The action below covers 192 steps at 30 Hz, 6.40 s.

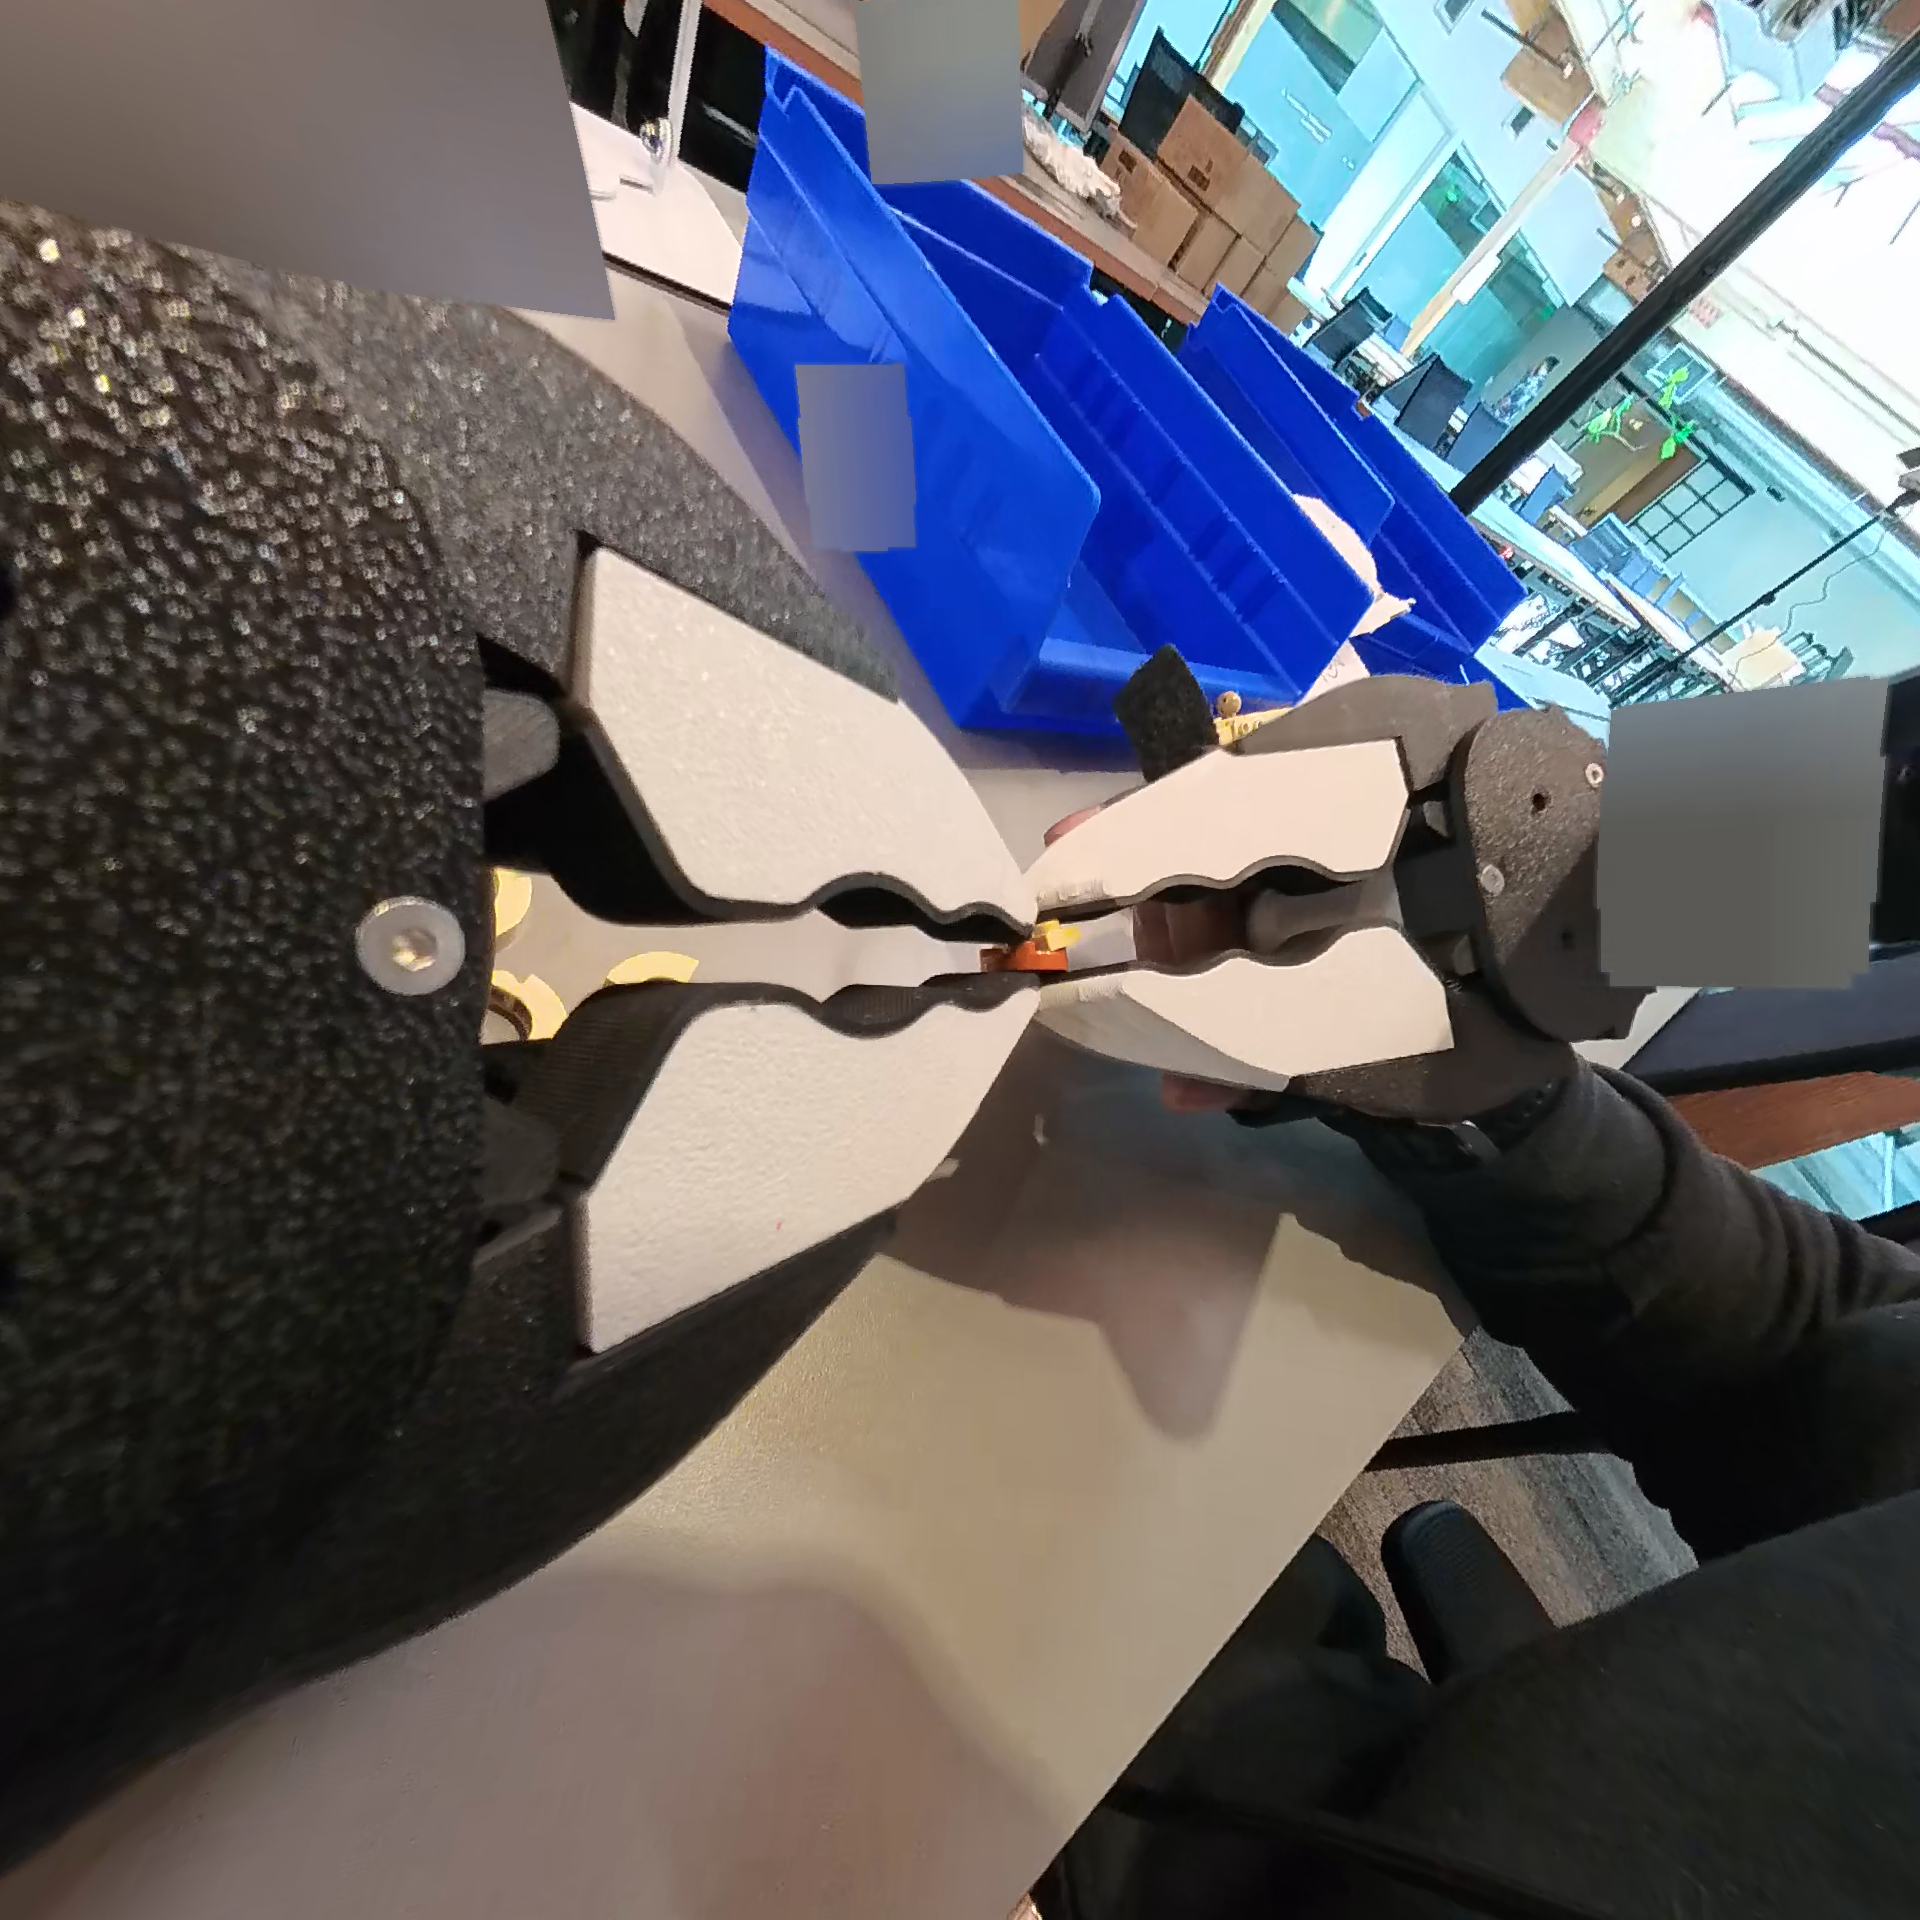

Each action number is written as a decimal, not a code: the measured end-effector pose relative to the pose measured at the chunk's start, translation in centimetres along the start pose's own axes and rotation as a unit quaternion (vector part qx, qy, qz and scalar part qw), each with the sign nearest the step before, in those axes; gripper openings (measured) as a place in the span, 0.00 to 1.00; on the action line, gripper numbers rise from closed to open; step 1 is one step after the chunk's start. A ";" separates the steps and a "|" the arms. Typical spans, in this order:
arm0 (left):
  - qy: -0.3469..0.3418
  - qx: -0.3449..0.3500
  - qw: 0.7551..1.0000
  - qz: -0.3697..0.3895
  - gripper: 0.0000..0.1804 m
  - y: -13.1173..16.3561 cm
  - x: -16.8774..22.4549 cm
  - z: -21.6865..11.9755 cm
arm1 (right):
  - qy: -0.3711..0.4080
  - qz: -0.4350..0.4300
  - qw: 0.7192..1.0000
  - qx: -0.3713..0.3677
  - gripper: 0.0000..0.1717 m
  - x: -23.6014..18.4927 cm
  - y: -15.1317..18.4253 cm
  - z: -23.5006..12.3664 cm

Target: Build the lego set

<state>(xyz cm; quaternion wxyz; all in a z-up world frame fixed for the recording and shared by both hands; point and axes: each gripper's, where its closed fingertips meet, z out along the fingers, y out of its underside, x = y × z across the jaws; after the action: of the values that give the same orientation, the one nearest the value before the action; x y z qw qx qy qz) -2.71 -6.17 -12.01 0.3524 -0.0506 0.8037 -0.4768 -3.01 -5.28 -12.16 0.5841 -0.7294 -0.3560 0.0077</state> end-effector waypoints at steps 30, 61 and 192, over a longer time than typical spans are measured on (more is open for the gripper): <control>-0.034 0.047 0.997 -0.052 0.02 -1.0 -0.7 0.2 | 0.033 -0.044 0.998 -0.009 0.05 0.6 -0.6 -0.9; -0.044 0.009 0.999 -0.020 0.02 -0.1 -0.6 0.6 | 0.076 -0.111 0.990 -0.032 0.04 0.7 0.1 -0.8; -0.190 -0.118 0.961 -0.164 0.06 7.5 -7.7 -2.6 | 0.154 0.166 0.949 -0.219 0.04 7.1 10.1 -0.5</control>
<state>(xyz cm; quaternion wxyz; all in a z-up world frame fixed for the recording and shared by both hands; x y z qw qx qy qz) 3.42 2.98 -13.26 0.4076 -0.3124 0.7530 -0.4114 7.68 -2.60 -17.79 0.4486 -0.8803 -0.1284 -0.0861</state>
